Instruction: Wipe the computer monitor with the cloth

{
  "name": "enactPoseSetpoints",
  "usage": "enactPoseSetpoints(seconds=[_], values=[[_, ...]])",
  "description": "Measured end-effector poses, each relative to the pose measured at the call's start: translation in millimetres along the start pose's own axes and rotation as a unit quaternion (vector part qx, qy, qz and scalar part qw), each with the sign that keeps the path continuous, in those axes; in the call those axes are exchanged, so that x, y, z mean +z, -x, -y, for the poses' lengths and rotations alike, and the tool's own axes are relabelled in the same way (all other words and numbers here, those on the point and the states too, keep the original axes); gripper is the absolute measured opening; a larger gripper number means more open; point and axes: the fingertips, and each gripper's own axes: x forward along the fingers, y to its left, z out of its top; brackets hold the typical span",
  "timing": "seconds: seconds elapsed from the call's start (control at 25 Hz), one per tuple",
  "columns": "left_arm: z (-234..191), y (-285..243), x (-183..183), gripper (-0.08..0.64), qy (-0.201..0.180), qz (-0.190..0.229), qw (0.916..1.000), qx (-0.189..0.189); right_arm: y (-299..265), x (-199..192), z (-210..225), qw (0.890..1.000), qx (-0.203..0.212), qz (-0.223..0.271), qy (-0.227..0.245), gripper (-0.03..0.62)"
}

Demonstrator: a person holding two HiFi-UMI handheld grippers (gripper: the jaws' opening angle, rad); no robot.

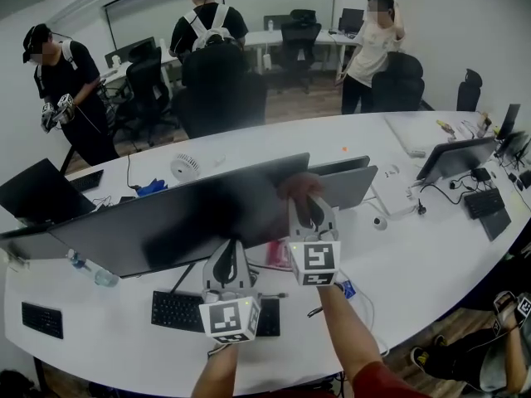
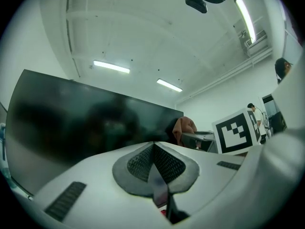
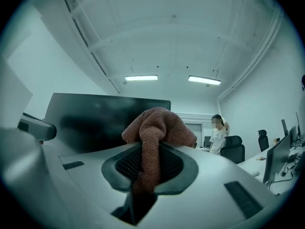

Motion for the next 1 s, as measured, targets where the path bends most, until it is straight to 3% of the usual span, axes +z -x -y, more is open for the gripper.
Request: enactPoseSetpoints(seconds=[0.48, 1.0], values=[[9.4, 6.7, 31.4, 0.023, -0.011, 0.023, 0.9996, -0.007, -5.5, 60.6, 8.7, 0.999, 0.000, 0.037, 0.014, 0.077], [16.3, 2.8, 46.4, 0.023, -0.024, 0.028, 0.9992, 0.014, -7.5, 62.6, 9.8, 0.999, 0.011, 0.034, 0.002, 0.077]])
